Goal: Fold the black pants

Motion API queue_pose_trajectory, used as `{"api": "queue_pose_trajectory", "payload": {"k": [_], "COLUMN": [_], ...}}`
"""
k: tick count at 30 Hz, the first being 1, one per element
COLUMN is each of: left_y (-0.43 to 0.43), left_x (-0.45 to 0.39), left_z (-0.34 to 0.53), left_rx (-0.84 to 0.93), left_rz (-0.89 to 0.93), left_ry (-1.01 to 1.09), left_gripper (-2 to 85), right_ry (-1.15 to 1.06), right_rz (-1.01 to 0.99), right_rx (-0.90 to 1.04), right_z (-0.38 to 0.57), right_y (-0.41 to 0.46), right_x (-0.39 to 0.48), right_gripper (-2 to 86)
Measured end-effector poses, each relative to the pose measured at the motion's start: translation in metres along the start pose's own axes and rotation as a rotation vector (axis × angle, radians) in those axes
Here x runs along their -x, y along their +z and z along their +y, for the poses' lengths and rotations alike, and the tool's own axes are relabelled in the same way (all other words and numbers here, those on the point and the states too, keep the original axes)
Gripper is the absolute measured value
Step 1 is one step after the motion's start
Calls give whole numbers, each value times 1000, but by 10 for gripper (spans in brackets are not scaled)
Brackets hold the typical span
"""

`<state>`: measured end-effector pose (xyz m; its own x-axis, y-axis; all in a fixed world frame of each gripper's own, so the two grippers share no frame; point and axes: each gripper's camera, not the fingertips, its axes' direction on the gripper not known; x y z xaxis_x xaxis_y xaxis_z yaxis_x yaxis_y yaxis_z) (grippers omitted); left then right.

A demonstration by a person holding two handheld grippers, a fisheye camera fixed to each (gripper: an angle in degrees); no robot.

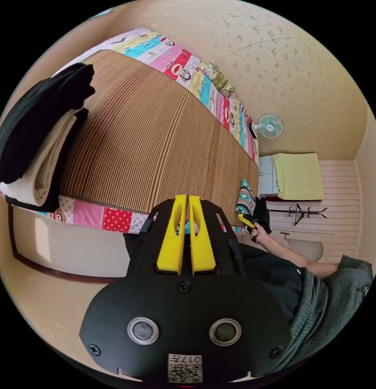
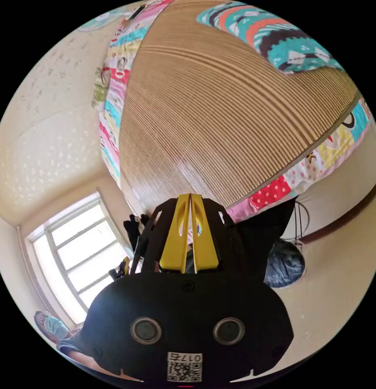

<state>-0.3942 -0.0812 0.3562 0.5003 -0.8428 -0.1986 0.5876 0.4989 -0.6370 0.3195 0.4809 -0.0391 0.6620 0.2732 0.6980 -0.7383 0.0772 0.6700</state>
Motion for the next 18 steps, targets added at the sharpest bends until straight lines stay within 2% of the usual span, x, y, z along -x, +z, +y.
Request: {"api": "queue_pose_trajectory", "payload": {"k": [9,12,14,18], "left_y": [114,148,159,178], "left_x": [-133,-160,-172,-186], "left_z": [-1,13,22,40], "left_rx": [129,162,151,115], "left_rz": [71,103,96,51], "left_ry": [196,197,193,152], "left_gripper": [-10,-10,-10,-10], "right_ry": [249,320,373,365], "right_rz": [-449,-675,-821,-913], "right_rx": [-284,-484,-684,-933], "right_z": [111,141,158,161], "right_y": [-73,-99,-124,-170], "right_x": [-115,-150,-166,-163], "right_gripper": [6,8,12,33]}}
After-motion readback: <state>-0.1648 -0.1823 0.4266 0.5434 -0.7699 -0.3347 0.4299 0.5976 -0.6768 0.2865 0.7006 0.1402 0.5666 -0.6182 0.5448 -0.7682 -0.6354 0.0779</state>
